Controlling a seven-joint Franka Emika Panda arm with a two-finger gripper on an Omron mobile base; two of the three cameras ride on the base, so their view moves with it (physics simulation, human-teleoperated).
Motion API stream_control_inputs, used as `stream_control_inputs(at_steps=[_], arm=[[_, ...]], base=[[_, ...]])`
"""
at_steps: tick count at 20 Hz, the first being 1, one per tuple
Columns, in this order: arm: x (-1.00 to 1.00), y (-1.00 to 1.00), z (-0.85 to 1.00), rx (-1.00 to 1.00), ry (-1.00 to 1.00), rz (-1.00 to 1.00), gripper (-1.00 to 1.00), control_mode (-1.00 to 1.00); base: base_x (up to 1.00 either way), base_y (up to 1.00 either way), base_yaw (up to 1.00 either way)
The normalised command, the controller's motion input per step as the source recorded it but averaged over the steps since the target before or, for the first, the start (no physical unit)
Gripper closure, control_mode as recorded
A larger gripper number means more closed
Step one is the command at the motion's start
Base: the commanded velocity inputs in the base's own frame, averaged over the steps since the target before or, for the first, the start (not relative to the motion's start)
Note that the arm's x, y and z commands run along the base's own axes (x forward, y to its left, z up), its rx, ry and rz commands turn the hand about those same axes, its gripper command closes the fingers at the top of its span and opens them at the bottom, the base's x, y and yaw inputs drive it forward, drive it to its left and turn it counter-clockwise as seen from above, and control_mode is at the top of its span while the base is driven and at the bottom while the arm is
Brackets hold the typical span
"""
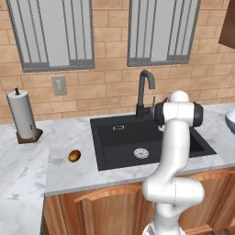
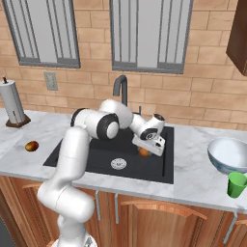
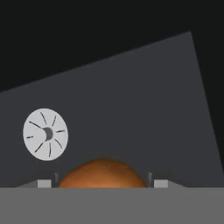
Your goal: Remove the mango and tangerine from the sink. Then move the bowl and cup from the counter to the sink for washing.
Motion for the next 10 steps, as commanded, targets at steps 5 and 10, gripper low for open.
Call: stream_control_inputs(at_steps=[5, 10], arm=[[-0.17, 0.15, 0.26, 0.0, 0.0, 0.0, 1.0, -1.0], [-0.21, 0.16, 0.19, -0.03, -0.06, 0.0, 1.0, -1.0]], base=[[0.0, 0.0, 0.0], [0.0, 0.0, 0.0]])
